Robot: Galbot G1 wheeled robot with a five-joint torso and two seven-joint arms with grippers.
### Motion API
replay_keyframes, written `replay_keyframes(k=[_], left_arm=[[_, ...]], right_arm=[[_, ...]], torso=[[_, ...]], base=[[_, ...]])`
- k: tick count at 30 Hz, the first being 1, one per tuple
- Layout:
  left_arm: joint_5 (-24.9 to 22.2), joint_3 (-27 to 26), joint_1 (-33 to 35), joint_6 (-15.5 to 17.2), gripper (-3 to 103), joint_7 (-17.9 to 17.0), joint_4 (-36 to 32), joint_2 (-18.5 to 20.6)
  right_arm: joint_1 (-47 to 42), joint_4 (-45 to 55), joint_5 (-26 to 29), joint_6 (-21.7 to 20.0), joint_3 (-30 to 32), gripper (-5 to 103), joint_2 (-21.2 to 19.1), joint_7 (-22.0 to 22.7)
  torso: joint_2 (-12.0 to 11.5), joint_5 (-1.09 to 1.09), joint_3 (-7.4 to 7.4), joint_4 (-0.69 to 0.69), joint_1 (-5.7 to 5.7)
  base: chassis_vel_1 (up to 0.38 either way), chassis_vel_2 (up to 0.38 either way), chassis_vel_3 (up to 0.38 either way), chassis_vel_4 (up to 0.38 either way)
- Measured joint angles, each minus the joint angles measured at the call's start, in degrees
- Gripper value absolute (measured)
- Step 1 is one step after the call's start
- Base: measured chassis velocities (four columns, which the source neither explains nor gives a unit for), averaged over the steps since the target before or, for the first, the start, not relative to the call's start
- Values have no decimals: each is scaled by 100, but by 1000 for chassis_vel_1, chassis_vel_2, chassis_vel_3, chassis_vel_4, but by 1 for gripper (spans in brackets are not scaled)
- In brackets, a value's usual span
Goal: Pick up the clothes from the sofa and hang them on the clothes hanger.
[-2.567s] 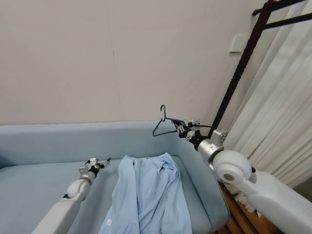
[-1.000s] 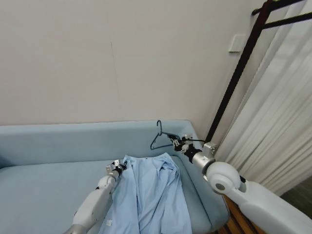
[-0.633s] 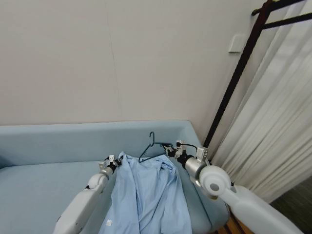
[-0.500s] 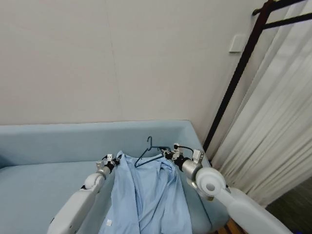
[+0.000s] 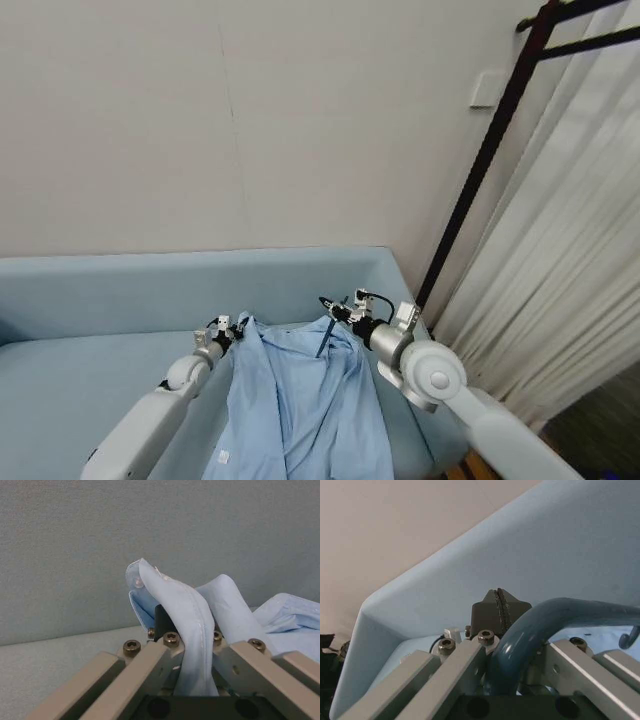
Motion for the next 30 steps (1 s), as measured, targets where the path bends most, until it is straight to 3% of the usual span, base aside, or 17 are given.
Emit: replay_keyframes(k=[10,23,28,30], left_arm=[[2,16,36,-9,0,-5,3,-41],[35,193,108,-21,0,-72,-189,-155],[41,209,136,-20,0,-89,-219,-173],[58,208,145,-25,0,-90,-220,-195]], right_arm=[[726,-206,-250,23,-467,0,20,-193],[2261,-1067,-772,243,-1861,0,904,-292],[2681,-1510,-946,404,-1971,0,1365,-255],[2551,-1582,-987,442,-1935,0,1365,-167]], torso=[[0,-1,1,-1,0],[0,-1,1,0,0],[0,-2,0,4,1],[0,-2,0,5,1]], base=[[0,0,0,0],[0,0,0,0],[0,0,0,0],[0,0,0,0]])
